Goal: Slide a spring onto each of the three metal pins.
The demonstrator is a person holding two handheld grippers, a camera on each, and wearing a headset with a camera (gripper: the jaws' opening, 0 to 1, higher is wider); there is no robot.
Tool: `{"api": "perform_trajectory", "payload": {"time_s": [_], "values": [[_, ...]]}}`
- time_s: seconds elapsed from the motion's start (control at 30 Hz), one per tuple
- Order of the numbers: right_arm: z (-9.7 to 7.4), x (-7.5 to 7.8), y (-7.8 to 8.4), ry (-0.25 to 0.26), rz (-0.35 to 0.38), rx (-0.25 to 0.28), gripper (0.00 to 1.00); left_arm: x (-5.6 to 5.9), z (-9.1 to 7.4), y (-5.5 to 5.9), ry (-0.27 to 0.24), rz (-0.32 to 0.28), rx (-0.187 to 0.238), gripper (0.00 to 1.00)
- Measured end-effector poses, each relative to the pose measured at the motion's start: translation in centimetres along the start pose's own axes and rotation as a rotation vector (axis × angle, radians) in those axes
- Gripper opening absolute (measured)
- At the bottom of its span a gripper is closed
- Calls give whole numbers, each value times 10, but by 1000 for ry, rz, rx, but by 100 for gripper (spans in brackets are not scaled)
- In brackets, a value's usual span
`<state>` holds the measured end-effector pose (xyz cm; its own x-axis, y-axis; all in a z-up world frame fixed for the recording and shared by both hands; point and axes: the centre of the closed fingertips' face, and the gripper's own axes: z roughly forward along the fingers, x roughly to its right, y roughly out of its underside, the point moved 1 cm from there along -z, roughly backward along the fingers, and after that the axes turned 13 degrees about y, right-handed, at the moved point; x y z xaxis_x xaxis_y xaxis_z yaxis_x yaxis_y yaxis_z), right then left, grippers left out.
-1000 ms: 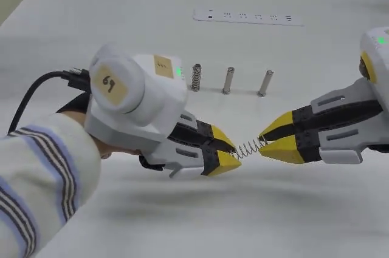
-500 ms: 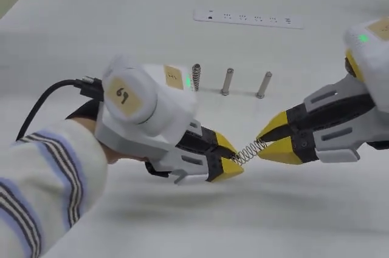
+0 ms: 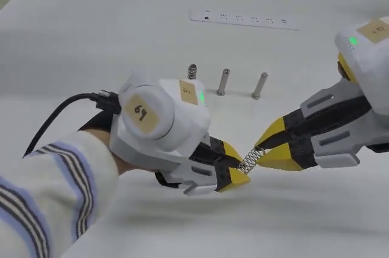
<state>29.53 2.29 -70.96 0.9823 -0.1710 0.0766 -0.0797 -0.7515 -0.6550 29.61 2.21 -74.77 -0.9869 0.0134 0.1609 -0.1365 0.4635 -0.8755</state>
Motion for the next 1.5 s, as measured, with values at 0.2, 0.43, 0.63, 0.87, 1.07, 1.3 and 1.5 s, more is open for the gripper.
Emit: {"api": "perform_trajectory", "payload": {"time_s": [0.2,0.43,0.63,0.87,1.07,1.3,1.5], "values": [[1,-1,1,-2,-16,-14,8,0,1,1,-1,3,-3,1],[1,-1,3,-1,-19,-50,8,-1,4,1,-6,11,-9,1],[6,-5,5,-6,-48,-69,9,1,5,-6,-4,22,11,1],[9,-7,8,-10,-52,-91,10,1,4,-5,-10,25,2,1],[12,-9,9,-10,-64,-102,9,2,2,-8,-13,26,3,1],[13,-11,6,-14,-65,-101,8,4,0,-7,-21,17,-7,2],[16,-12,5,-16,-47,-120,8,4,0,-4,-20,7,-11,2]]}}
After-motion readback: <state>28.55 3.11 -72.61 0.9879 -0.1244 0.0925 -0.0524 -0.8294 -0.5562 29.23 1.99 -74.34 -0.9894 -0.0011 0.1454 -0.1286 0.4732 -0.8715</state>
